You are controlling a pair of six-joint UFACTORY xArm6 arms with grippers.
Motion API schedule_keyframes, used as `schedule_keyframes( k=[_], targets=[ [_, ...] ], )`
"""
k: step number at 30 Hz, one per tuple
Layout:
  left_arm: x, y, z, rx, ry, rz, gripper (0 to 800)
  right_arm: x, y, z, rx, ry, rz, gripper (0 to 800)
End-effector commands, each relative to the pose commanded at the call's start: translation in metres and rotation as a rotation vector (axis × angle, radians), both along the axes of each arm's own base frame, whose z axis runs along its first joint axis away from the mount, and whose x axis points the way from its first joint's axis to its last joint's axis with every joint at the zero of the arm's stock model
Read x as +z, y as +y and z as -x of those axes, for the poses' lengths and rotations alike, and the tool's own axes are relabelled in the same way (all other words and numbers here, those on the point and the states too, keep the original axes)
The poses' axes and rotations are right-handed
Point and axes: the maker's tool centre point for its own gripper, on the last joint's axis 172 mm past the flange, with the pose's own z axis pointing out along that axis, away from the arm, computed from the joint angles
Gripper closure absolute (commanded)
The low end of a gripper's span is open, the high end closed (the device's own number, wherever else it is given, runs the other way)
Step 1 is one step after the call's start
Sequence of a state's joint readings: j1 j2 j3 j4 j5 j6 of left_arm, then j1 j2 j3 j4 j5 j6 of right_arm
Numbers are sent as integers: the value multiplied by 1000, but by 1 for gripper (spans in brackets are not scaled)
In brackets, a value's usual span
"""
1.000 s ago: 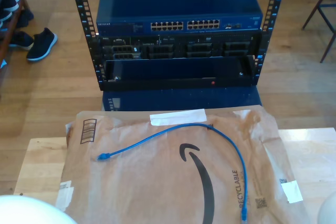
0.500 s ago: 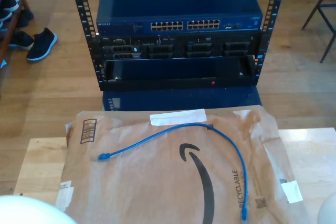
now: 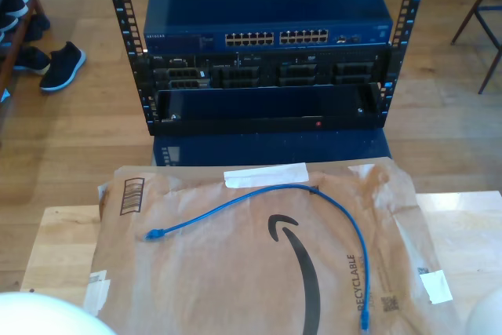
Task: Grab the cable and plug it in
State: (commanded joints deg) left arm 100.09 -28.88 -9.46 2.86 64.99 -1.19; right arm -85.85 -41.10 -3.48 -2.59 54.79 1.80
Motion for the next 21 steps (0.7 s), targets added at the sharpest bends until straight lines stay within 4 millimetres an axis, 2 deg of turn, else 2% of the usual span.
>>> schedule_keyframes(
  k=[2,4,7,10,13,16,19,21],
  targets=[
    [12,-1,0,18,5,33,0,17,-8,-2,-20,6,9,2],
    [17,1,1,31,17,34,0,38,-17,-11,-17,14,12,2],
    [43,22,2,31,30,-10,0,65,-32,-40,-19,29,50,2],
    [74,24,-12,3,62,43,0,79,-39,-74,-23,30,99,2],
    [104,41,-41,1,154,21,0,89,-34,-115,-11,24,136,3],
    [123,55,-88,17,208,-51,0,99,-32,-157,-26,15,167,3],
    [132,50,-135,26,219,-85,0,104,-17,-196,-36,22,171,4],
    [135,40,-164,45,234,-90,0,111,-6,-225,-48,22,179,4]
  ],
)
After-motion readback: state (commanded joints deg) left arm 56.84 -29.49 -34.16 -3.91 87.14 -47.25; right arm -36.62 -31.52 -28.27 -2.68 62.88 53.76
